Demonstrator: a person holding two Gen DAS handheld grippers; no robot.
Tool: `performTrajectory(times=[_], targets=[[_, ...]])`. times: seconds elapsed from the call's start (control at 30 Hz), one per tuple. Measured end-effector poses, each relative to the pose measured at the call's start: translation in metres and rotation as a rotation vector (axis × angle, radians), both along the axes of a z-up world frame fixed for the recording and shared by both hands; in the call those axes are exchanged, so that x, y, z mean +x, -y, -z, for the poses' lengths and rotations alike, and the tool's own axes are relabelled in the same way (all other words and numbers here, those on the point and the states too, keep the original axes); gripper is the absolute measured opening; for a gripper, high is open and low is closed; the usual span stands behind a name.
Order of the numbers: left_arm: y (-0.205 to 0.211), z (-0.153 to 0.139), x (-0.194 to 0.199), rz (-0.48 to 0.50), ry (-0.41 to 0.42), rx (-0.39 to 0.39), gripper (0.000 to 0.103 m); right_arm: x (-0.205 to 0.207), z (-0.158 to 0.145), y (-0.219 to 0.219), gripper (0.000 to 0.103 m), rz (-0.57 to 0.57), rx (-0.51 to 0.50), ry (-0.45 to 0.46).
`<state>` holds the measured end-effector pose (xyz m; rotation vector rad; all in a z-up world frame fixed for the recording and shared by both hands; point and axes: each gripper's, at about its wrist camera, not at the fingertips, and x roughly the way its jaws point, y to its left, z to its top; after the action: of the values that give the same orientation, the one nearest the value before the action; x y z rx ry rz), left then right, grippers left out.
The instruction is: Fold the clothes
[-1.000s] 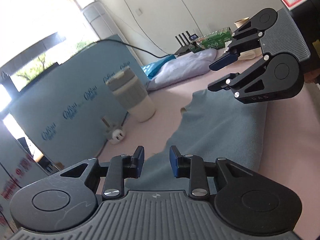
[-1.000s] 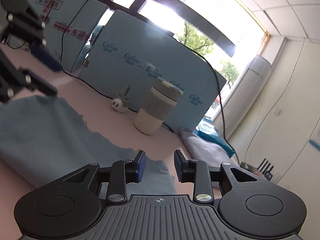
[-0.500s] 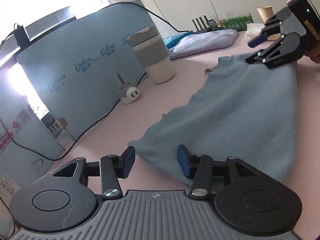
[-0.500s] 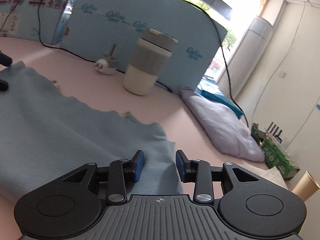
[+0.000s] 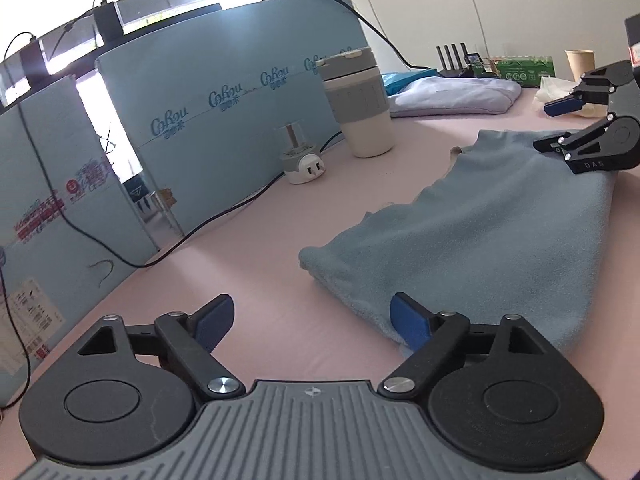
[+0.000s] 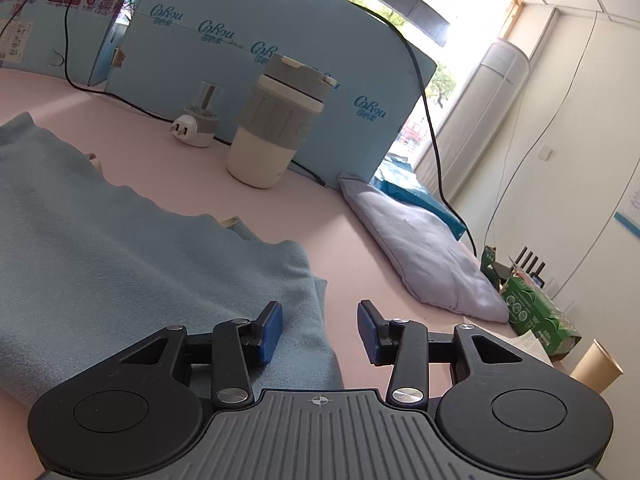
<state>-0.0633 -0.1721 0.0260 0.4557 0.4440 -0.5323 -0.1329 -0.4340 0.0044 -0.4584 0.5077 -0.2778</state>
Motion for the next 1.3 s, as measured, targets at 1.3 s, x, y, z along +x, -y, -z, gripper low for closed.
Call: performTrajectory(times=[1.3], targets=[[-0.243, 0.001, -0.097, -0.707, -0.078, -0.269, 0.103, 0.016, -0.042, -0.252, 0.086, -0.718, 0.507, -0.12]])
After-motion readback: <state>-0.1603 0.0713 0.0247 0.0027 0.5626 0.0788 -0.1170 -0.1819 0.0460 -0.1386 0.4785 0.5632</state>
